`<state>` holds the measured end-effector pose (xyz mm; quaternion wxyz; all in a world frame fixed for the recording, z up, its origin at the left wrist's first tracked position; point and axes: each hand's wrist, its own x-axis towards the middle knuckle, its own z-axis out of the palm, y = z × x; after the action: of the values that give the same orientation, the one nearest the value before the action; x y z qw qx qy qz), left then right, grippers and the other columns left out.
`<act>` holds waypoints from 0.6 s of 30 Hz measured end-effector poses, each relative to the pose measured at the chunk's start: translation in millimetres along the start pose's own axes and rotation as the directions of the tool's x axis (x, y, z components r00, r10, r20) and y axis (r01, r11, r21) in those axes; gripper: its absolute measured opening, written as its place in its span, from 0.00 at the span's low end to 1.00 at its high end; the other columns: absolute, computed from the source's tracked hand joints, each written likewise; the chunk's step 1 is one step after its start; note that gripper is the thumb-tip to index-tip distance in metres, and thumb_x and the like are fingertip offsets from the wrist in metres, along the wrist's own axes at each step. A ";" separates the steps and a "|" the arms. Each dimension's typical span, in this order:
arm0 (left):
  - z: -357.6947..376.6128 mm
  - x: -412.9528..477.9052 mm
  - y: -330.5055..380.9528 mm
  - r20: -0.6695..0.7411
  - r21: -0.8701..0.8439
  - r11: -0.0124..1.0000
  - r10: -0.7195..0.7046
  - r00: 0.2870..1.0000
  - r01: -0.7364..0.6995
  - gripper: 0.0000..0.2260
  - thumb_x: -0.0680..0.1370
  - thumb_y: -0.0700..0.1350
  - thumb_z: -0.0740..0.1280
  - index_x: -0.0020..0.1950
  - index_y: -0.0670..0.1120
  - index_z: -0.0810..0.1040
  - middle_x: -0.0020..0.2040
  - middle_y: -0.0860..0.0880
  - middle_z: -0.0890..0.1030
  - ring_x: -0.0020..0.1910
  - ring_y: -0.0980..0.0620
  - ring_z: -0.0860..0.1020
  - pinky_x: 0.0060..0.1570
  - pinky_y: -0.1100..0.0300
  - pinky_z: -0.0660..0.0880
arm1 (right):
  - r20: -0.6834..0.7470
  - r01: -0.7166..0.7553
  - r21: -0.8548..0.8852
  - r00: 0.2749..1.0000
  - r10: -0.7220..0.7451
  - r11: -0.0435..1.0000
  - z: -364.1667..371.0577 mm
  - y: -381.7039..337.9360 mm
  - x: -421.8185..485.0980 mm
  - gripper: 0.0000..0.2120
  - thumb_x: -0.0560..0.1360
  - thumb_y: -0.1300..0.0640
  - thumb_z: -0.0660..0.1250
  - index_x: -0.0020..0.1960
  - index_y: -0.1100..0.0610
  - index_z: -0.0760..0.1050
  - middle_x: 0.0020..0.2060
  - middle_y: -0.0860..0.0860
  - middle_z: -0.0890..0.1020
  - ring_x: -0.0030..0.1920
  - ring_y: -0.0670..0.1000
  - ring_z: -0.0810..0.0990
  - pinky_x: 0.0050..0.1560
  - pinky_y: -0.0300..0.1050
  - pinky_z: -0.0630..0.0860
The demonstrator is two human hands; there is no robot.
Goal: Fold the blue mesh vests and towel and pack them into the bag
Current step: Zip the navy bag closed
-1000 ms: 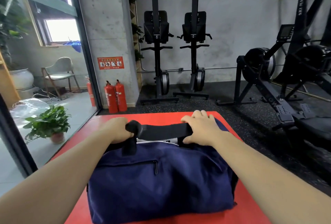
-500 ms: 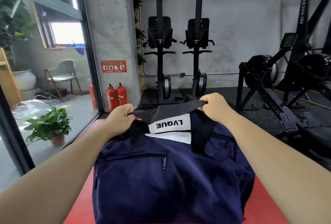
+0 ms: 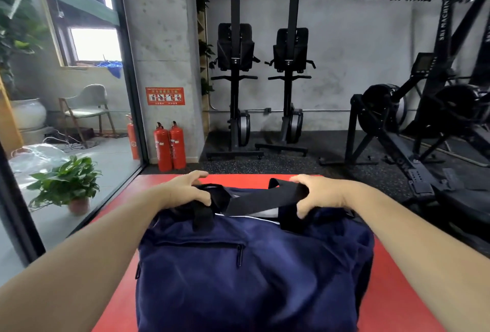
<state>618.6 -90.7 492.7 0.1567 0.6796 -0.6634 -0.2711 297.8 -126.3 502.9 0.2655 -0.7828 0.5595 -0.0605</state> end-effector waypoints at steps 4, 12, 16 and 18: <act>9.8 12.8 -3.1 0.085 0.504 0.856 0.083 0.993 -0.115 0.65 0.46 0.81 0.65 0.78 0.63 0.46 0.80 0.53 0.53 0.79 0.55 0.42 0.72 0.39 0.31 | 0.045 -0.016 -0.437 0.998 0.040 0.899 13.7 7.2 -11.2 0.64 0.53 0.30 0.75 0.79 0.45 0.44 0.78 0.48 0.55 0.78 0.52 0.46 0.74 0.64 0.40; 34.7 27.0 -12.2 0.076 0.600 0.788 0.116 0.990 -0.138 0.40 0.59 0.72 0.72 0.68 0.64 0.66 0.67 0.57 0.74 0.77 0.53 0.58 0.68 0.33 0.31 | -0.047 -0.016 -0.574 0.999 -0.014 0.818 31.5 3.4 4.1 0.45 0.68 0.37 0.70 0.79 0.47 0.52 0.78 0.51 0.57 0.79 0.54 0.46 0.71 0.69 0.36; 35.2 22.1 -10.8 0.035 0.600 0.793 0.103 0.994 -0.104 0.37 0.61 0.71 0.72 0.66 0.62 0.66 0.60 0.55 0.74 0.72 0.50 0.64 0.69 0.32 0.32 | -0.064 -0.021 -0.591 0.998 -0.021 0.806 35.8 1.3 4.4 0.44 0.69 0.38 0.69 0.79 0.48 0.53 0.77 0.52 0.59 0.79 0.54 0.46 0.70 0.70 0.36; 33.3 15.7 -8.5 0.018 0.614 0.784 0.108 0.994 -0.096 0.45 0.60 0.71 0.73 0.73 0.61 0.60 0.70 0.52 0.69 0.77 0.48 0.56 0.69 0.32 0.31 | -0.080 -0.039 -0.563 0.997 -0.008 0.825 34.7 0.6 -2.1 0.45 0.69 0.38 0.69 0.79 0.48 0.52 0.77 0.52 0.59 0.79 0.54 0.45 0.71 0.70 0.37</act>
<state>605.9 -100.7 458.5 -0.0520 0.6591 -0.7498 -0.0261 310.2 -112.5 473.5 0.0005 -0.8188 0.5688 0.0785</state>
